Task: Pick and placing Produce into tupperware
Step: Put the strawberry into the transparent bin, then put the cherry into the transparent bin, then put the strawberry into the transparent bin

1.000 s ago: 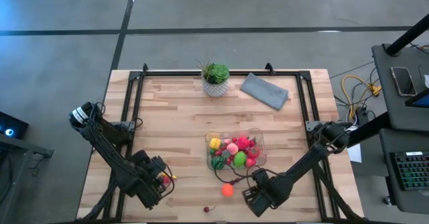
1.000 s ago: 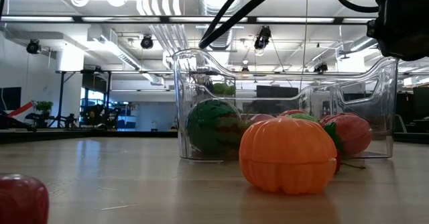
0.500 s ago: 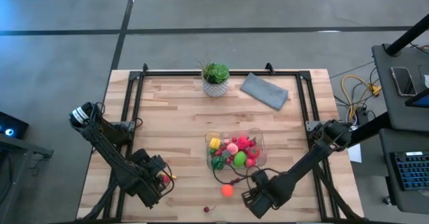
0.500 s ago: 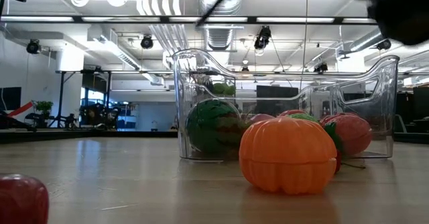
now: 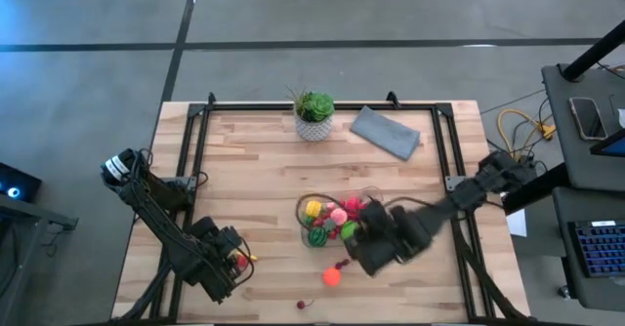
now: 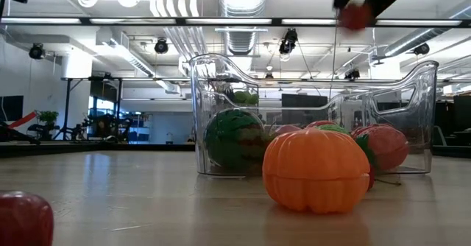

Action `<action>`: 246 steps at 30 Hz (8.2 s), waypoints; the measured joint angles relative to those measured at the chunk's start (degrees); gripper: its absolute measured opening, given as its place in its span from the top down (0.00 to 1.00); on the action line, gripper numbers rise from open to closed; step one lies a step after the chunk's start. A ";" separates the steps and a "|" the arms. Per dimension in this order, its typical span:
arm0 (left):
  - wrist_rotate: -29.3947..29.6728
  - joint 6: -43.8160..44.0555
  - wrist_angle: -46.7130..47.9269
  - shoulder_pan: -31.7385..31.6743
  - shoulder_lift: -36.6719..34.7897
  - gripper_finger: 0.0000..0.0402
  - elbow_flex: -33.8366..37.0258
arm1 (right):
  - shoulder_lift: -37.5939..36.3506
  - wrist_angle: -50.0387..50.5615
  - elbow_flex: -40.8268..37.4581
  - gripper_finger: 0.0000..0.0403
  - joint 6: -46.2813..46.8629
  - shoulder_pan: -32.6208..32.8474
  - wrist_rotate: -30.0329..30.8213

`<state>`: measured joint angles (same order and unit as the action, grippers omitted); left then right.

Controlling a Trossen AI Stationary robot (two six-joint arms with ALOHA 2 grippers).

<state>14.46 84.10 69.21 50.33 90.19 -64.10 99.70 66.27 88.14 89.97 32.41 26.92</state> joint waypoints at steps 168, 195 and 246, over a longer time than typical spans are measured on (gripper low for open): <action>-38.62 -16.75 6.92 -10.68 -8.13 0.44 10.51 | -14.12 19.96 -5.91 0.27 5.73 2.18 9.04; -40.90 -23.00 -6.95 -4.46 7.00 0.44 12.56 | -14.12 18.35 -5.91 0.27 6.03 2.18 8.63; -35.75 -24.53 -12.71 -3.02 3.52 0.79 16.87 | -14.13 17.17 -5.88 0.27 5.60 2.07 9.15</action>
<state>-21.29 59.57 56.50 47.31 93.71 -47.22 85.57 83.44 82.26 95.57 34.48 36.07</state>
